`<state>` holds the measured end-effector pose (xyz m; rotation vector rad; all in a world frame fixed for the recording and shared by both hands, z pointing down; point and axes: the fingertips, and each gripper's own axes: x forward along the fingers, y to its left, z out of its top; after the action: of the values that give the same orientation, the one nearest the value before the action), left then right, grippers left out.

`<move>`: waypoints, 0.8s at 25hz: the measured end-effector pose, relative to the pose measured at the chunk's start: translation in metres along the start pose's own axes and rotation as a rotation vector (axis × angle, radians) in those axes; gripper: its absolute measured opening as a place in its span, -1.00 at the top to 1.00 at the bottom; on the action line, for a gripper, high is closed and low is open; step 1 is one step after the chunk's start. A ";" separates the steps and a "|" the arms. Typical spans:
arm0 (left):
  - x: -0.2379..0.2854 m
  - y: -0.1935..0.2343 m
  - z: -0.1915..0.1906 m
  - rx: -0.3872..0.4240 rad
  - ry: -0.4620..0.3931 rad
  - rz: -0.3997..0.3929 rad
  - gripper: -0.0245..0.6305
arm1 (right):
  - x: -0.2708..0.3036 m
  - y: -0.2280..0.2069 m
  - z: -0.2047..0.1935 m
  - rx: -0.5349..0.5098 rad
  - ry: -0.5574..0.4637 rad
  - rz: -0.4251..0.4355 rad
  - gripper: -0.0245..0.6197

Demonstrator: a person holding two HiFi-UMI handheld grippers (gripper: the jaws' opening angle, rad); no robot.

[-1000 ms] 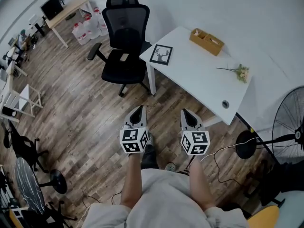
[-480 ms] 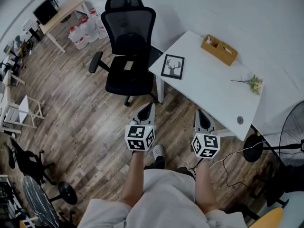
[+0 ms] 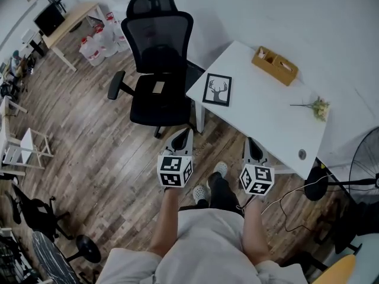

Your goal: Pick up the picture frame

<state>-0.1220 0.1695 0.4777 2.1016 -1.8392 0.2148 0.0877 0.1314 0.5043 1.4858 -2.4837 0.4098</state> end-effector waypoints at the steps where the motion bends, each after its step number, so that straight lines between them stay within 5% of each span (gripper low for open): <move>1: 0.005 0.002 -0.001 -0.002 0.006 -0.002 0.85 | 0.006 0.000 -0.001 0.002 0.005 -0.002 0.86; 20: 0.196 0.076 0.020 -0.037 0.151 0.003 0.85 | 0.212 -0.039 0.057 0.068 0.058 0.060 0.86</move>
<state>-0.1694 -0.0283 0.5358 1.9995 -1.7453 0.3285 0.0214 -0.0802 0.5247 1.4059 -2.4974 0.5458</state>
